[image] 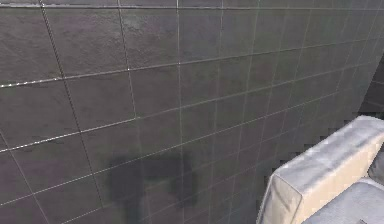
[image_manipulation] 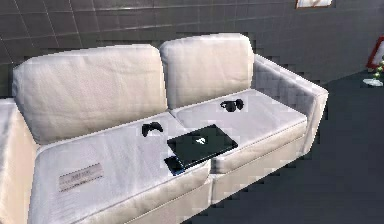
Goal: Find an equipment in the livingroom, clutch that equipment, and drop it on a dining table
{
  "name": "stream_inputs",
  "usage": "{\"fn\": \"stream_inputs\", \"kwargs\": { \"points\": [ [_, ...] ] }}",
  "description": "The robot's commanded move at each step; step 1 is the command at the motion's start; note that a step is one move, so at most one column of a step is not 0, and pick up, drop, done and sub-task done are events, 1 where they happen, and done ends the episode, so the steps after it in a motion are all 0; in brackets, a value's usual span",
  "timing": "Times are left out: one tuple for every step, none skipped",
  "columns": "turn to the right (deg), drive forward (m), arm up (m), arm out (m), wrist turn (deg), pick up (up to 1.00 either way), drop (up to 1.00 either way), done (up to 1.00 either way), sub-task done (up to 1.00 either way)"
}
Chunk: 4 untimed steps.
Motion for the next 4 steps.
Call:
{"fn": "stream_inputs", "kwargs": {
  "points": [
    [0.0,0.00,0.50,0.00,0.0,0.00,0.00,0.00,0.00],
    [0.0,0.00,0.12,0.00,0.0,0.00,0.00,0.00,0.00],
    [0.0,0.00,0.00,0.50,0.0,0.00,0.00,0.00,0.00],
    [0.0,0.00,0.00,0.00,45.0,0.00,0.00,0.00,0.00]
  ]
}}
